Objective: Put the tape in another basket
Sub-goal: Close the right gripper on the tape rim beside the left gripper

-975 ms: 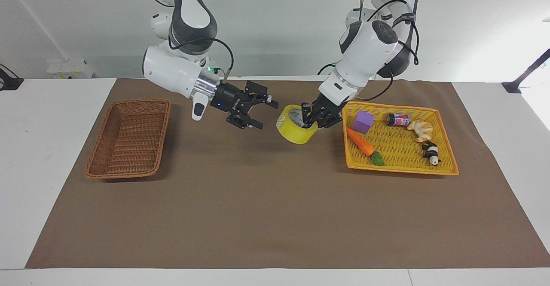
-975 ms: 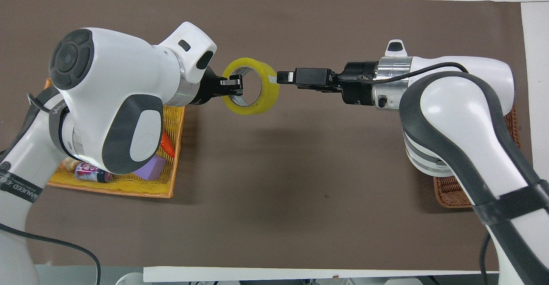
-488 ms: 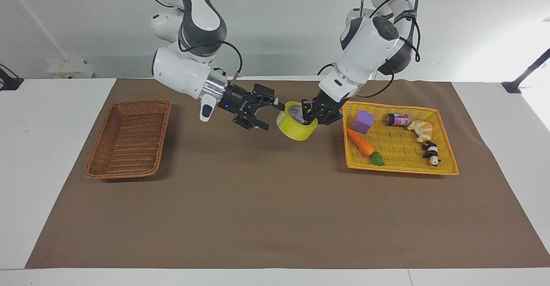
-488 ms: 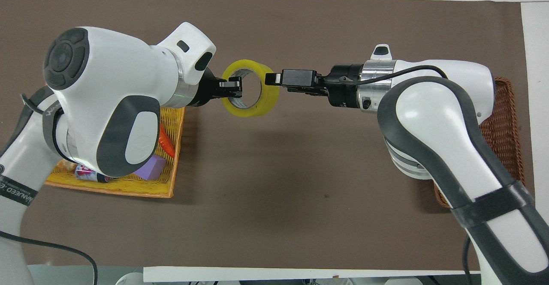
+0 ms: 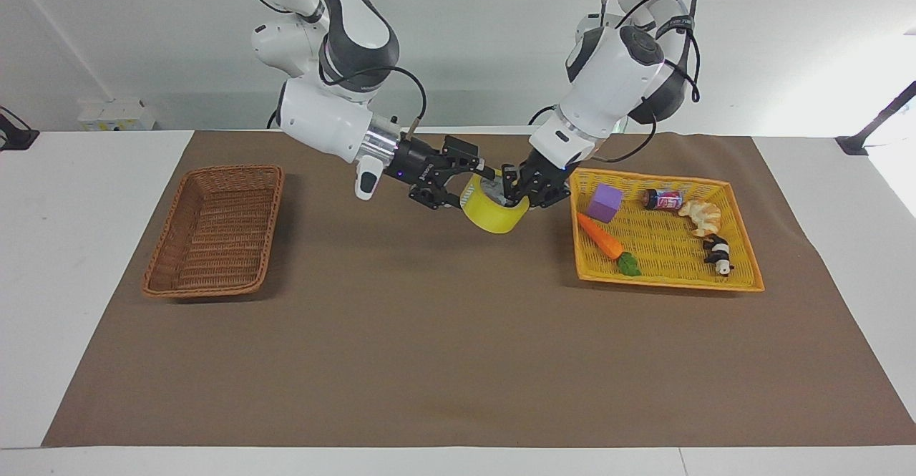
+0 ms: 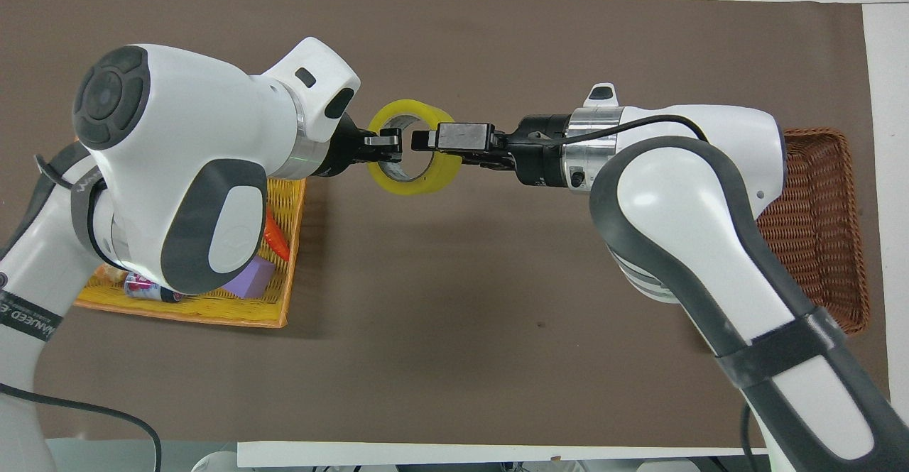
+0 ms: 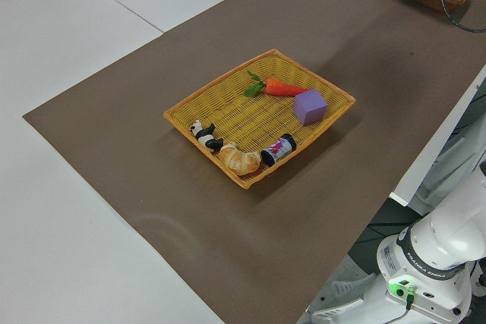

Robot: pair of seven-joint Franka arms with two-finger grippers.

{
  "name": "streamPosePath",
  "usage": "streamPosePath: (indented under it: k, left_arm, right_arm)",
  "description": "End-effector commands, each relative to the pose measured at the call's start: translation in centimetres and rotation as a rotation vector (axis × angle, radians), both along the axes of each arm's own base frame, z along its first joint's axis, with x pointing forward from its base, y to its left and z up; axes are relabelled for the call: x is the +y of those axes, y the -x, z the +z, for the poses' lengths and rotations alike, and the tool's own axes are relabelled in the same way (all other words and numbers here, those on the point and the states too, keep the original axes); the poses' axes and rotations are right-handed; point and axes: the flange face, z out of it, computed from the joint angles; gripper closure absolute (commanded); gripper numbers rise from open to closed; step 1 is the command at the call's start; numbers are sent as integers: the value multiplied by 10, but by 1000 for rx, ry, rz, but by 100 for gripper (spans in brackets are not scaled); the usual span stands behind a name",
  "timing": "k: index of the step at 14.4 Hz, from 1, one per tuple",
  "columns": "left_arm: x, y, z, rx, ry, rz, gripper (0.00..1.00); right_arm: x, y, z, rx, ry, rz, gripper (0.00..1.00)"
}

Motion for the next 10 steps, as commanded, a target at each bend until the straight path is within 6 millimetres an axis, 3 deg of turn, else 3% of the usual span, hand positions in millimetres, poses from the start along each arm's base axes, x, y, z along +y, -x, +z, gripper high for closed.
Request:
streamPosePath:
  k: [1, 3, 6, 8, 10]
  left_arm:
    - [4, 4, 13, -11, -9, -18, 100]
    - [3, 5, 13, -12, -9, -19, 100]
    - [3, 4, 14, -13, -8, -19, 100]
    - [4, 4, 13, -12, -11, -19, 100]
    - [4, 4, 13, -12, -11, -19, 100]
  right_arm:
    - [0, -5, 1, 8, -14, -18, 15]
    - [0, -5, 1, 10, -16, -16, 34]
    - [-9, -8, 1, 15, -19, -20, 53]
    - [-15, -11, 2, 17, -24, -19, 81]
    - [-16, -11, 3, 12, -24, -19, 97]
